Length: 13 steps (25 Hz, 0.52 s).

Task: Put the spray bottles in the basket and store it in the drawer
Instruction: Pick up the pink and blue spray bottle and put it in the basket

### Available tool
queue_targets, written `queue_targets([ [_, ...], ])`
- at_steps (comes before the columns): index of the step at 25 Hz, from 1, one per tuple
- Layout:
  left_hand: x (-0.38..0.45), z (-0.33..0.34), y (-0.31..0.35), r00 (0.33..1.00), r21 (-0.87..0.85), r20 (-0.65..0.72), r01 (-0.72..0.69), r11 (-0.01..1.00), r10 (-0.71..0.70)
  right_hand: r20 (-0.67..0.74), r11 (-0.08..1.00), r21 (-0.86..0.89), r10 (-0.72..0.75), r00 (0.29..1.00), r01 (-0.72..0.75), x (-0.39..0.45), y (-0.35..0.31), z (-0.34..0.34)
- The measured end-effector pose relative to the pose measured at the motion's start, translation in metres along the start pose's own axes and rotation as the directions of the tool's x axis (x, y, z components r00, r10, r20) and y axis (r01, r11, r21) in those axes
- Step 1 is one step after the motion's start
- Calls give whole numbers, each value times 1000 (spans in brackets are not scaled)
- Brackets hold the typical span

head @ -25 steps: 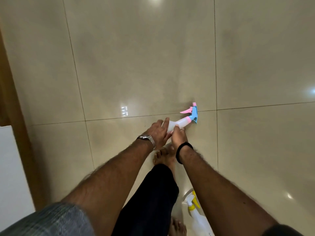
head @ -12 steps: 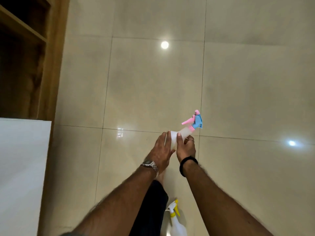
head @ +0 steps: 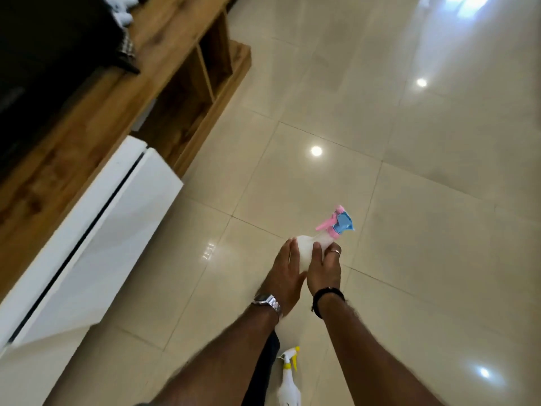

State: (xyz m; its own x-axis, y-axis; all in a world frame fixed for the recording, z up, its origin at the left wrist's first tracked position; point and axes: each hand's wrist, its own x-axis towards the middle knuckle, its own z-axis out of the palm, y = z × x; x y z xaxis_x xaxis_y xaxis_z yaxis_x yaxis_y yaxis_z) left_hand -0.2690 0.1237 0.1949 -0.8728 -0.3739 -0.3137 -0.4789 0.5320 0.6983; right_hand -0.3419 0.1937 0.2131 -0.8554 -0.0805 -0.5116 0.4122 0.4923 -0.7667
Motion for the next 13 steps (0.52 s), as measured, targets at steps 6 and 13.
queue_targets([
  [6, -78, -46, -56, 990, -50, 13, 139, 989, -138, 127, 972, -180, -128, 984, 149, -84, 20, 53],
  [13, -237, -122, -205, 888, -161, -140, 416, 895, -438, 523, 816, -378, -201, 828, 438, -233, 68, 184],
])
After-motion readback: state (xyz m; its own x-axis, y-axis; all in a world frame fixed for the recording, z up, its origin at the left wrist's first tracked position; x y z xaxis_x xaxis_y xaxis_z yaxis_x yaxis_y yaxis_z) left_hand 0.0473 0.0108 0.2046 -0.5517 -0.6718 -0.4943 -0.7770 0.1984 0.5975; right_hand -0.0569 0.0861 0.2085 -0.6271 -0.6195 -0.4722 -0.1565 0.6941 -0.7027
